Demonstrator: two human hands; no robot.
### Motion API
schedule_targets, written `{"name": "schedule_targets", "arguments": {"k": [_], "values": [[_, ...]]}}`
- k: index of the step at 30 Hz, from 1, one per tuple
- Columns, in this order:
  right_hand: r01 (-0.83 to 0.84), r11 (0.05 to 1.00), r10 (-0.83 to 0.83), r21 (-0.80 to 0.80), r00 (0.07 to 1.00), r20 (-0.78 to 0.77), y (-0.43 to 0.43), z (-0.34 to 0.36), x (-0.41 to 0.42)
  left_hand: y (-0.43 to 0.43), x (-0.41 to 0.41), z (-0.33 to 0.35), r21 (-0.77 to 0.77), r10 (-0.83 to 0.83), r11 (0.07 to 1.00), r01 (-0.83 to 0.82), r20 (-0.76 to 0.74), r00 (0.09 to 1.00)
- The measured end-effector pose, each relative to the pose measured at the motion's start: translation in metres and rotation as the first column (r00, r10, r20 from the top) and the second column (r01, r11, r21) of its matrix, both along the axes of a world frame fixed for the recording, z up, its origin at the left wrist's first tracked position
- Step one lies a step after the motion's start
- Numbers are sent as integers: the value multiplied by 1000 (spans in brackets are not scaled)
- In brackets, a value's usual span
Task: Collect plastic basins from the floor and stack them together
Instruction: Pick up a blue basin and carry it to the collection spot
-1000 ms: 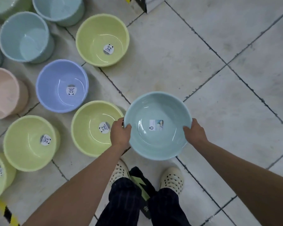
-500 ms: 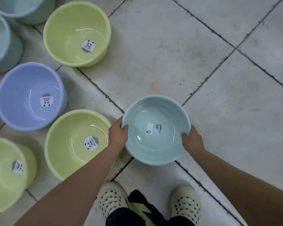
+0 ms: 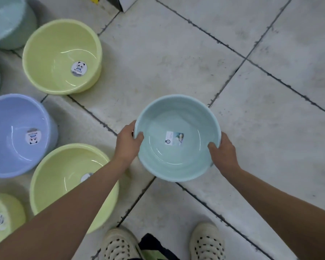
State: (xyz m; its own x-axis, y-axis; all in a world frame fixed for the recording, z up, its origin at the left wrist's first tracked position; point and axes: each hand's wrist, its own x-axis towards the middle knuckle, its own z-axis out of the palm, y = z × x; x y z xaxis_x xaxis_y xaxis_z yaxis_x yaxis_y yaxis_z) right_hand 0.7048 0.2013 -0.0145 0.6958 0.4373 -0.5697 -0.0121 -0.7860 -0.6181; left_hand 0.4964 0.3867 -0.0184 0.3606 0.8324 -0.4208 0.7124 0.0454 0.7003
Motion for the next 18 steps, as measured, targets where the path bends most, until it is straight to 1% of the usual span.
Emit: {"name": "schedule_targets", "arguments": {"k": [5,9,13,18], "values": [[60,997,-64,49,994,85,23,-6,55,21,62,-15,-24,14,1000,-12,70,997],[63,998,-64,21,994,92,28,-24,86,33,100,-29,-15,0,1000,1,97,995],[41,999,-43,23,996,73,26,-47,97,39,110,-48,-18,-47,999,49,97,994],[106,989,-114,105,991,74,28,-59,96,41,114,-60,-6,19,1000,-18,114,993]]}}
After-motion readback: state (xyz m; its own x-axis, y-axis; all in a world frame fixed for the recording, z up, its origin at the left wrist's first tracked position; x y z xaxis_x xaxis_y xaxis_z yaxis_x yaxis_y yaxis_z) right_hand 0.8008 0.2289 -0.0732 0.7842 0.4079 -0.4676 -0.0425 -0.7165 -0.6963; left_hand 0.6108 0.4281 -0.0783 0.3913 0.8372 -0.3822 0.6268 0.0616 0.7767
